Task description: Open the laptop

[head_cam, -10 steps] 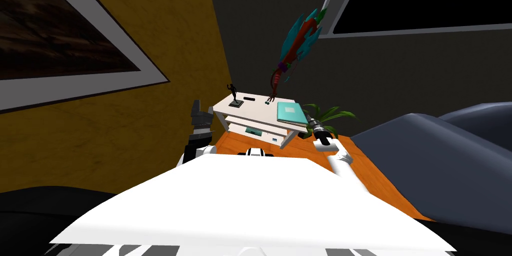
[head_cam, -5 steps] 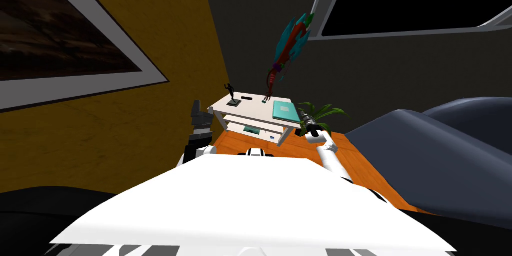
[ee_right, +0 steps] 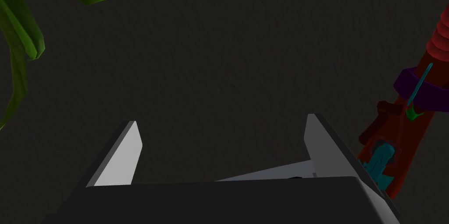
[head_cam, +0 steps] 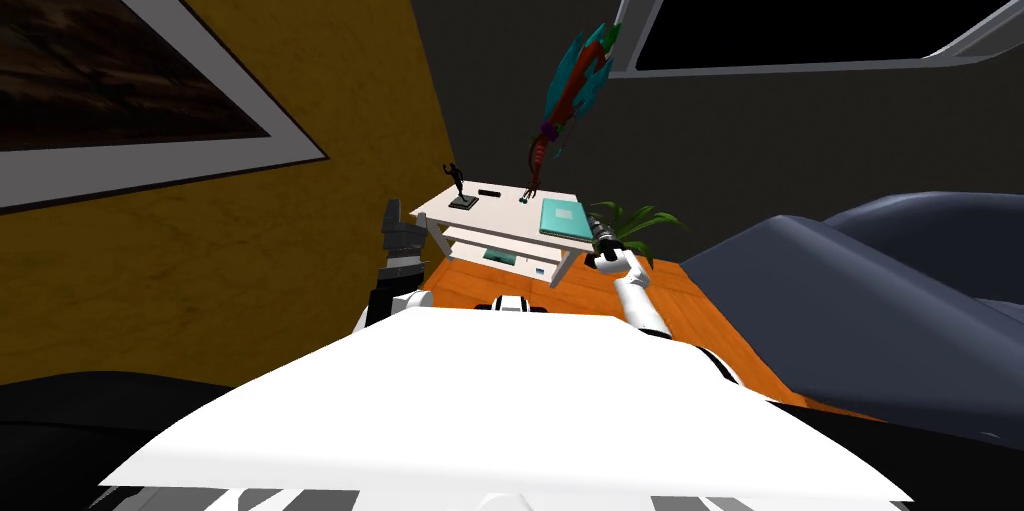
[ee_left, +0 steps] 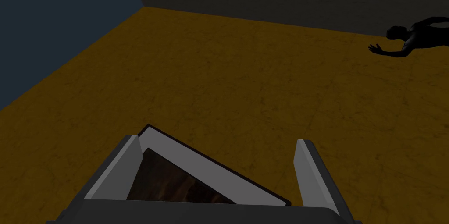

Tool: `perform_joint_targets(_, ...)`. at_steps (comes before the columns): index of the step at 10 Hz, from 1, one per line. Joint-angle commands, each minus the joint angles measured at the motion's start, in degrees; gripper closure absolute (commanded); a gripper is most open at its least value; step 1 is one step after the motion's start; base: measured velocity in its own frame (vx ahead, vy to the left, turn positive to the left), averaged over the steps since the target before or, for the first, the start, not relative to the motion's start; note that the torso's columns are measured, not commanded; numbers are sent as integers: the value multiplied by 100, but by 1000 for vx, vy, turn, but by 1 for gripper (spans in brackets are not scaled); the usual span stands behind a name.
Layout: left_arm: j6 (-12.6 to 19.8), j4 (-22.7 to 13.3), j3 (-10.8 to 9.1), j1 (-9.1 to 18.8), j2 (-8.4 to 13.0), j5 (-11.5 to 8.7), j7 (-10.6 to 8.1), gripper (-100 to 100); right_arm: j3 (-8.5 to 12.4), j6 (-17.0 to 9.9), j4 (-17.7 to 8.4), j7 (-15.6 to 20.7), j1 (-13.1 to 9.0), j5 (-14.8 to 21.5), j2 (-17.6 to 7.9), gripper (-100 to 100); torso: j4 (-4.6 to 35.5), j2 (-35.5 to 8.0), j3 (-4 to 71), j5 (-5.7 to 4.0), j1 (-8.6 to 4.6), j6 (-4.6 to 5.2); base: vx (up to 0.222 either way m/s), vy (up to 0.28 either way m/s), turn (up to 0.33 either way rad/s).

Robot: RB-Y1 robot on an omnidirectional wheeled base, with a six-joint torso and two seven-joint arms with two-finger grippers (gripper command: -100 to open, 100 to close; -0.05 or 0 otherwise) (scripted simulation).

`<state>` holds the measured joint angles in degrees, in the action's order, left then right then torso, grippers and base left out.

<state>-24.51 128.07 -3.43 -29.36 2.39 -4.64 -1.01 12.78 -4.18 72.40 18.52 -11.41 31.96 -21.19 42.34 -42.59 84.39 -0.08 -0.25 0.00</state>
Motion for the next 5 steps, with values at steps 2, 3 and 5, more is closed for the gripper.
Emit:
perform_joint_targets(2, 0, -1, 1, -1, -1, 0, 0, 0, -23, -84, -253, 30, -559, 200, 119, -100, -2, 28, 14, 13, 42, 1, -74, -36, -3)
perform_joint_targets(3, 0, 0, 1, -2, -1, 0, 0, 0, -139, -337, -486, 60, -771, 473, 379, -100, -14, 66, 39, 17, 54, -2, -79, -62, -50)
perform_joint_targets(5, 0, 0, 0, -1, -1, 0, 0, 0, -139, -337, -486, 60, -1104, 514, 379, -100, -6, 33, 20, 5, 14, 1, -66, -69, -2)
